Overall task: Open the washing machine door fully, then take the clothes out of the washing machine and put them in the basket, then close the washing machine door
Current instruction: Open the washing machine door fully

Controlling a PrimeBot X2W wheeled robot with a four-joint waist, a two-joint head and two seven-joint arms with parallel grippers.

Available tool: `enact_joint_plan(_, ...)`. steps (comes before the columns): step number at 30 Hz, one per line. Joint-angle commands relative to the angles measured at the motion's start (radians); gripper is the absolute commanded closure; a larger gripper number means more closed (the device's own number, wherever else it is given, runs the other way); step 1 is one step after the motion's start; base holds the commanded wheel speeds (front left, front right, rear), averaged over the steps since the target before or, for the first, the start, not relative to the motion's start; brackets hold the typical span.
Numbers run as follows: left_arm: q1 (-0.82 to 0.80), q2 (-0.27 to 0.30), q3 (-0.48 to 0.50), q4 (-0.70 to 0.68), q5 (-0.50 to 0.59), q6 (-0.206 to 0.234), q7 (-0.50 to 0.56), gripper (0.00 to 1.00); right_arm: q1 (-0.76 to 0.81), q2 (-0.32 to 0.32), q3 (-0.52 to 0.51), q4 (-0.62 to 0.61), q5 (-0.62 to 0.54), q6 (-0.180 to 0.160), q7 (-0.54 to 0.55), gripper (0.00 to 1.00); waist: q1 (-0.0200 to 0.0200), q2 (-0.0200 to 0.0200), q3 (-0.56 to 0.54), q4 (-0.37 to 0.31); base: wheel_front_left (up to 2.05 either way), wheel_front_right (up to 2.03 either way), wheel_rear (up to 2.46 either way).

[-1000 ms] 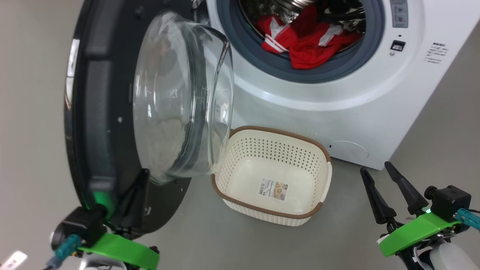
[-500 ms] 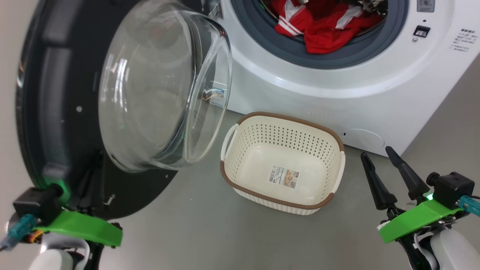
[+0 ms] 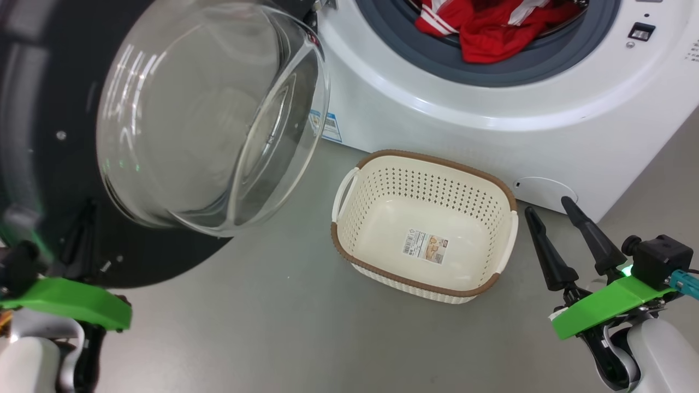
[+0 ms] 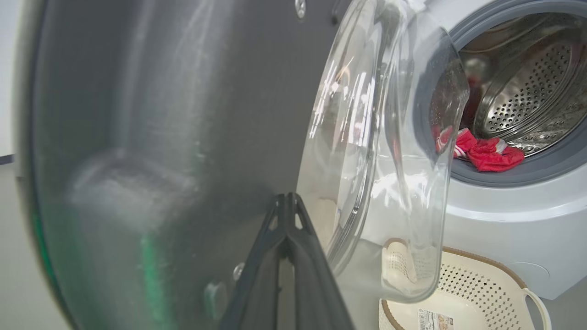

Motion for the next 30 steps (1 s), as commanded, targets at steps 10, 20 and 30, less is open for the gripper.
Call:
enact_joint_plan(10,-0.141,0.092,0.068,0.119,-0.015,-0.017,-0.008,1.0,-0.022,-0.01,0.008,-0.023,0.002,0.002,-0.012,0.0,0.0,-0.0001,0.027,0.026,0.0,0.0,0.0)
enact_joint_plan(20,-0.229,0.119,0.062,0.263,-0.017,-0.044,-0.027,1.0,-0.02,0.003,0.014,-0.018,0.004,0.002,-0.012,0.0,0.0,-0.0001,0.025,0.028,0.0,0.0,0.0)
enact_joint_plan(30,-0.263,0.124,0.044,0.317,-0.013,-0.058,-0.057,1.0,-0.014,0.002,0.013,-0.018,0.008,0.002,-0.012,0.0,0.0,-0.0001,0.026,0.02,0.0,0.0,0.0)
